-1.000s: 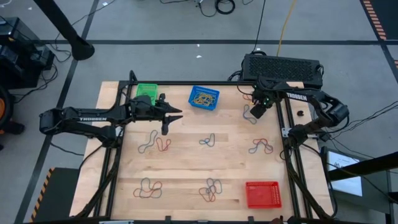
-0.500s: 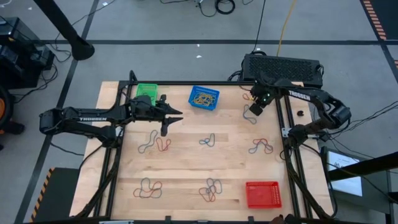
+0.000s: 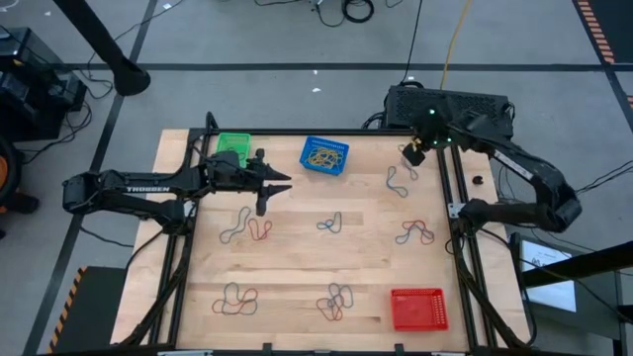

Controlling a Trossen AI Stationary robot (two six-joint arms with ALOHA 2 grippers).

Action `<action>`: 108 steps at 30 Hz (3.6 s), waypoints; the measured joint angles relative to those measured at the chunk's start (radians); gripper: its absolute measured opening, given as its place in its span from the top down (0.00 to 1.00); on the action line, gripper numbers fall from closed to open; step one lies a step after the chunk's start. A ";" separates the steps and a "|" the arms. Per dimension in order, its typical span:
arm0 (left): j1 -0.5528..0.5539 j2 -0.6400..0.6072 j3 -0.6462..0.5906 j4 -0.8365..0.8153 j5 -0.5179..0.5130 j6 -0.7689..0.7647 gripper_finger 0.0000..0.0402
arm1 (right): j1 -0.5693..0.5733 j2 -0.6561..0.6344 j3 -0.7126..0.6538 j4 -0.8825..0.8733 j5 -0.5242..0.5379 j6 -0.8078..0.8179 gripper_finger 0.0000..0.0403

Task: Sort rubber bands into baskets
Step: Put the red rubber band into the green bin

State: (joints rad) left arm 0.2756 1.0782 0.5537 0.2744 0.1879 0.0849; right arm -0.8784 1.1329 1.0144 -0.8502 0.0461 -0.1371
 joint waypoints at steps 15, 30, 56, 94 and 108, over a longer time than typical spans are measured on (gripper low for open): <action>-0.045 0.248 0.002 0.464 -0.007 -0.073 0.70 | 0.201 -0.098 0.027 0.056 -0.288 0.064 1.00; -0.103 0.557 0.267 0.530 0.001 -0.088 0.39 | 0.545 -0.075 -0.022 0.292 -0.281 0.152 1.00; -0.111 0.784 0.499 0.502 0.160 -0.107 0.38 | 0.658 0.009 -0.069 0.488 -0.279 0.158 1.00; -0.105 0.756 0.499 0.440 0.125 -0.158 0.99 | 0.650 0.008 -0.068 0.531 -0.243 0.165 0.86; -0.015 0.387 0.498 -0.382 -0.076 -0.031 1.00 | 0.622 0.008 -0.068 0.405 -0.203 0.095 0.52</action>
State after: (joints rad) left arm 0.2604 1.4652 1.0519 -0.1074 0.1115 0.0535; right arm -0.2562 1.1408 0.9463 -0.4453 -0.1565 -0.0420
